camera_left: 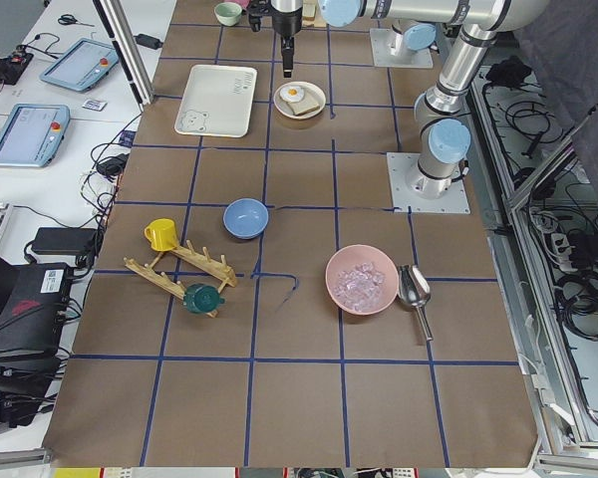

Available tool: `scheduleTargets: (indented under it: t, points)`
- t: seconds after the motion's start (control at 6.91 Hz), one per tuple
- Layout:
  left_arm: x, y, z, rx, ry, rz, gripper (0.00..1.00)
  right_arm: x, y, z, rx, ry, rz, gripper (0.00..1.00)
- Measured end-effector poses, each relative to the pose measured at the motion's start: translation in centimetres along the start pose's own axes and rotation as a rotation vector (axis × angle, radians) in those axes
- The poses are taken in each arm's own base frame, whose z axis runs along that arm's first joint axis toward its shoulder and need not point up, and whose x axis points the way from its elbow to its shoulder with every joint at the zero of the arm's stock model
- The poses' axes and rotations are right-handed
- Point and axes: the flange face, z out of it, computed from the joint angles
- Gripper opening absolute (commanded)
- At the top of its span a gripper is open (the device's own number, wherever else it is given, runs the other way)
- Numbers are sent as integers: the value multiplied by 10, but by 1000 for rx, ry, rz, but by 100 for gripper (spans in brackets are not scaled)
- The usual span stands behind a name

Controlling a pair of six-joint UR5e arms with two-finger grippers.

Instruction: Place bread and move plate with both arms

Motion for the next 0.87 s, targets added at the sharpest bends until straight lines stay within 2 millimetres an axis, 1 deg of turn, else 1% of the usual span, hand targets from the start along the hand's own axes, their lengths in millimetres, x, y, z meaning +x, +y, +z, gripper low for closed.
scheduleTargets:
  t: [0.87]
  points:
    - [0, 0, 0, -2, -1, 0, 100, -1, 2, -2, 3, -15, 0, 100]
